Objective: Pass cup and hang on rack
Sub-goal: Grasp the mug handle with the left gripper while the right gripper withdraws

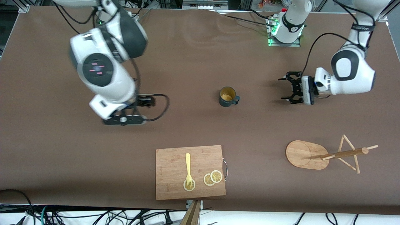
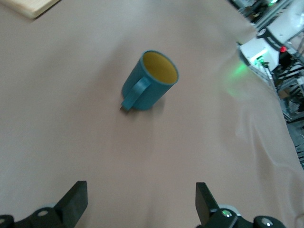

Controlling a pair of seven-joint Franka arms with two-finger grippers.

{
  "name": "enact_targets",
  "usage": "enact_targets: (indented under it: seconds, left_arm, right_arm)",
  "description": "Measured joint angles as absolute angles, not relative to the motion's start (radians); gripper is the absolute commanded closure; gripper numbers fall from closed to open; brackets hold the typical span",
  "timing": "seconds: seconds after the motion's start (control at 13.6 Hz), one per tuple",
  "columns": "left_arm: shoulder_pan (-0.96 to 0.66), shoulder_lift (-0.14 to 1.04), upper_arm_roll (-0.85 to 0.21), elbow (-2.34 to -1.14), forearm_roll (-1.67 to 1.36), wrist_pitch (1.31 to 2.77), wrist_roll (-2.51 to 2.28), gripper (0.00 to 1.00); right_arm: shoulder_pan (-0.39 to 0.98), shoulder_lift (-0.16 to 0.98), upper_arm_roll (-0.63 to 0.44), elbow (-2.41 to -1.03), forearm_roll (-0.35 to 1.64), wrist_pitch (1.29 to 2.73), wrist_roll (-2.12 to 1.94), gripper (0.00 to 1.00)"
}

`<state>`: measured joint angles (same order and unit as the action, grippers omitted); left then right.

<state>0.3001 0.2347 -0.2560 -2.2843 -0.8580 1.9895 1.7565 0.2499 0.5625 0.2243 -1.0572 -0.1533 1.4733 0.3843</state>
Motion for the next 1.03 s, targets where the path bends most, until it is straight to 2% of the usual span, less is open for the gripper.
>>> enact_targets:
  seconds: [0.3, 0.52, 0.81, 1.03]
  left_arm:
    - [0.219, 0.386, -0.268, -2.276, -1.073, 2.041, 2.011, 0.00]
    - [0.148, 0.484, -0.278, -2.222, -1.180, 2.052, 2.188, 0.00]
    - [0.101, 0.597, -0.281, -2.132, -1.243, 2.053, 2.334, 0.00]
    - [0.079, 0.662, -0.281, -2.086, -1.282, 2.053, 2.395, 0.00]
  right_arm:
    - [0.071, 0.487, 0.197, -1.057, -0.153, 1.368, 0.148, 0.00]
    - [-0.031, 0.452, 0.178, -1.058, -0.151, 1.313, 0.051, 0.00]
    - [-0.130, 0.387, 0.174, -1.063, -0.151, 1.297, -0.062, 0.00]
    - [-0.160, 0.292, 0.140, -1.151, -0.151, 1.311, -0.103, 0.00]
